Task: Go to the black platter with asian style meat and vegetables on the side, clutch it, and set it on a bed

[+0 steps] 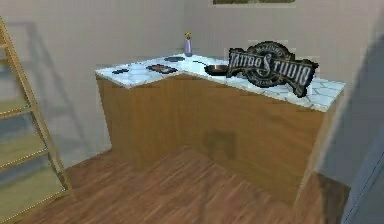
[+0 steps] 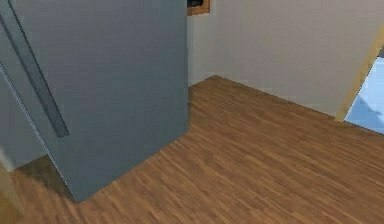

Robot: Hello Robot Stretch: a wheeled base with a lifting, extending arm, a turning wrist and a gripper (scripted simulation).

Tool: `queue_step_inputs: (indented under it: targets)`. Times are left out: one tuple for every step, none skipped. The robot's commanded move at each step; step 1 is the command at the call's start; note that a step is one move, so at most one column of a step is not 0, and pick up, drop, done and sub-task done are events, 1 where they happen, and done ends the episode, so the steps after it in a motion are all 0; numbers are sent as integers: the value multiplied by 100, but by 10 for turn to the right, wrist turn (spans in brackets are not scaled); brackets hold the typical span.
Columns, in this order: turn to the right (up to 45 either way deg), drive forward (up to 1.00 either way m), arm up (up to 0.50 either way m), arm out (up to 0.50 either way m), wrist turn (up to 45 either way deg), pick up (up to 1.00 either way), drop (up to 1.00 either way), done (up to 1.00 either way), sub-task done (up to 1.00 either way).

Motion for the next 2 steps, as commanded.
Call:
queue_step_inputs:
  targets:
    - [0, 100, 0, 0, 0, 0, 0, 0, 0]
    - [-450, 0, 0, 0, 0, 0, 0, 0, 0]
